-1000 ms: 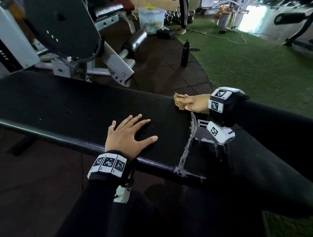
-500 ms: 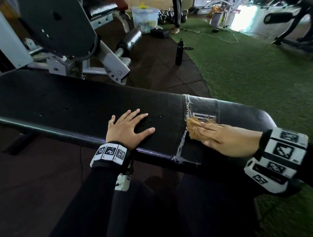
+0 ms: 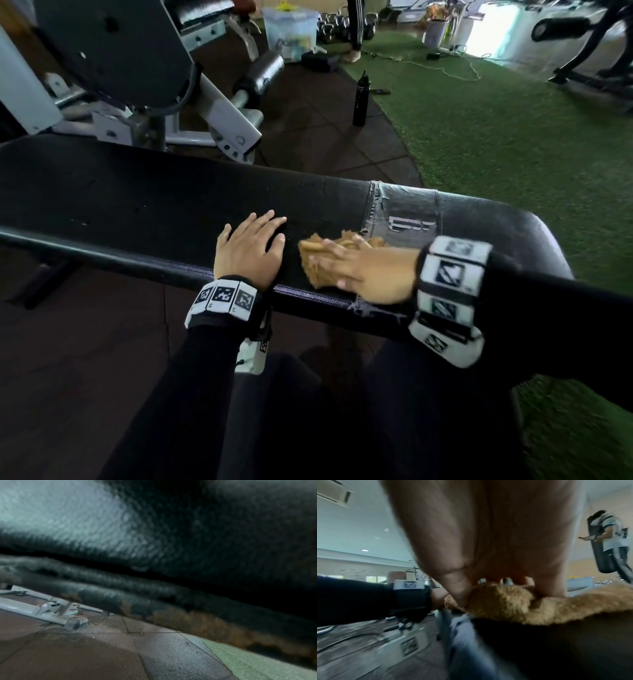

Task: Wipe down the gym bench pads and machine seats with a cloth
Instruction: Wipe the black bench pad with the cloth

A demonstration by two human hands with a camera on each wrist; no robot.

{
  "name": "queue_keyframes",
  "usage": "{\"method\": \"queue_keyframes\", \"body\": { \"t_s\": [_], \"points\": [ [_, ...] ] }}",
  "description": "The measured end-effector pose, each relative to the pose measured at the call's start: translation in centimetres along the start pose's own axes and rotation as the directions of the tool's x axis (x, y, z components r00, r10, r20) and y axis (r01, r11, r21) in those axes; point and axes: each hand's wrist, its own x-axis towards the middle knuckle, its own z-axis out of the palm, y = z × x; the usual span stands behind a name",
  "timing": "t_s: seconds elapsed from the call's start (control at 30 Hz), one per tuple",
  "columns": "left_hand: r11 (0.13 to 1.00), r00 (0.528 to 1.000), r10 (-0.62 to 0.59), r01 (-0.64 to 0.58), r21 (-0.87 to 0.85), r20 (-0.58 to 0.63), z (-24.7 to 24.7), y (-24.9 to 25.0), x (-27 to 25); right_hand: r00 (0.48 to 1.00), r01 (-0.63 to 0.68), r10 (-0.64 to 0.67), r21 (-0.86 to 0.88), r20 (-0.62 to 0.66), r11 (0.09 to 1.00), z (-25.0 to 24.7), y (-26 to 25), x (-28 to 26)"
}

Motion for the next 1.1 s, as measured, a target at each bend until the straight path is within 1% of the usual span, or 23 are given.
{"method": "queue_keyframes", "body": {
  "t_s": [0.1,0.17,0.23,0.3,0.43,0.5,0.57,0.67,0.73,0.8,0.87,0.9,1.0,1.1],
  "points": [
    [1.000,1.000,0.008,-0.008,0.013,0.019,-0.1,0.0,0.0,0.995,0.096,-0.096,0.008,-0.015,0.995,2.8,0.6,-4.0],
    [1.000,1.000,0.013,-0.014,0.024,0.026,-0.1,0.0,0.0,0.993,0.110,-0.110,-0.003,-0.032,0.994,4.2,2.3,-6.2],
    [0.999,1.000,0.016,-0.017,0.028,0.025,-0.1,0.0,0.0,0.996,0.084,-0.083,0.039,-0.022,0.996,4.8,4.4,-7.4],
    [0.999,1.000,0.014,-0.014,0.031,0.020,-0.1,0.1,0.0,0.999,0.042,-0.041,0.056,-0.011,0.998,4.4,6.8,-7.4],
    [1.000,1.000,0.002,-0.002,0.029,0.007,-0.1,0.2,0.0,0.998,-0.053,0.054,0.045,-0.027,0.998,2.0,9.8,-4.4],
    [1.000,1.000,0.005,-0.005,0.031,0.008,-0.1,0.2,0.1,0.996,-0.075,0.076,0.034,-0.045,0.997,0.3,9.5,-2.1],
    [0.999,1.000,0.011,-0.011,0.036,0.011,-0.1,0.2,0.1,0.995,-0.081,0.082,0.024,-0.058,0.996,-1.1,8.0,0.2],
    [0.999,1.000,0.011,-0.011,0.031,0.018,-0.1,0.1,0.1,0.997,-0.040,0.037,-0.032,-0.066,0.999,-2.1,4.7,2.1],
    [0.999,1.000,0.012,-0.013,0.030,0.018,0.0,0.1,0.1,0.997,0.017,-0.022,-0.072,-0.069,0.997,-1.4,2.7,1.7],
    [1.000,1.000,0.013,-0.013,0.028,0.015,0.0,0.0,0.1,0.991,0.111,-0.115,-0.057,-0.073,0.992,0.1,1.4,0.0],
    [1.000,1.000,0.012,-0.013,0.027,0.014,0.1,-0.1,0.2,0.978,0.200,-0.201,-0.026,-0.060,0.979,1.8,1.4,-2.1],
    [1.000,1.000,0.013,-0.014,0.026,0.015,0.1,-0.1,0.2,0.975,0.217,-0.217,0.001,-0.051,0.976,2.5,1.8,-3.2],
    [1.000,1.000,0.015,-0.015,0.027,0.013,0.2,-0.2,0.2,0.980,0.198,-0.196,0.073,-0.040,0.977,3.6,4.4,-5.7],
    [0.999,1.000,0.007,-0.008,0.031,0.002,0.2,0.0,0.1,0.997,0.070,-0.071,0.095,0.007,0.993,2.6,7.0,-5.9]
  ]
}}
